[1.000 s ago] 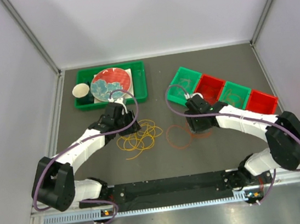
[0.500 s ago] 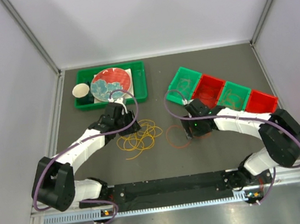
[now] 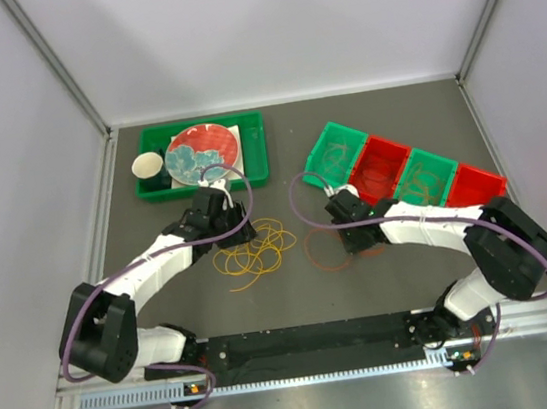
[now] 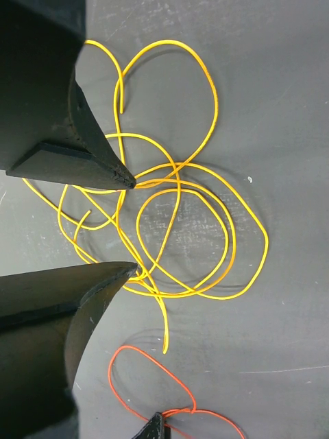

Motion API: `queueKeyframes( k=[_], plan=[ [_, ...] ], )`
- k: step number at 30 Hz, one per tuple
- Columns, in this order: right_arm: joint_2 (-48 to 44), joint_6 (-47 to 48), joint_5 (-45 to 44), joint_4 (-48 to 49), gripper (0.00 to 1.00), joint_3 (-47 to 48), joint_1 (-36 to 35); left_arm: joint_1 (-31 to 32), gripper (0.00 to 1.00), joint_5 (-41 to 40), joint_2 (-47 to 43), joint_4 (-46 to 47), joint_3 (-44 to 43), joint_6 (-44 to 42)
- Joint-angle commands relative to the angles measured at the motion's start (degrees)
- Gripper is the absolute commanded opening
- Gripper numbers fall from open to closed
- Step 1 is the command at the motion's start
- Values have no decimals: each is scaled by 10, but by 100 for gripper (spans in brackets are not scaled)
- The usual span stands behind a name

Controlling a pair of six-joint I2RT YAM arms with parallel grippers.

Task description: Untangle the cables

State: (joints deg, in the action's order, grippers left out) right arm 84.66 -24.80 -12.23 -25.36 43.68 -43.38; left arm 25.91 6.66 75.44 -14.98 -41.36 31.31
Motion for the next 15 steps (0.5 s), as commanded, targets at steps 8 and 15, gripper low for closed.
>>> queueKeyframes(
  k=[8, 15],
  plan=[
    [-30, -55, -9, -13, 0, -25, -19, -2, 51, 3, -2, 23, -8, -8],
    [-165, -74, -60, -71, 0, 12, -19, -3, 51, -1, -5, 25, -8, -8]
  ],
)
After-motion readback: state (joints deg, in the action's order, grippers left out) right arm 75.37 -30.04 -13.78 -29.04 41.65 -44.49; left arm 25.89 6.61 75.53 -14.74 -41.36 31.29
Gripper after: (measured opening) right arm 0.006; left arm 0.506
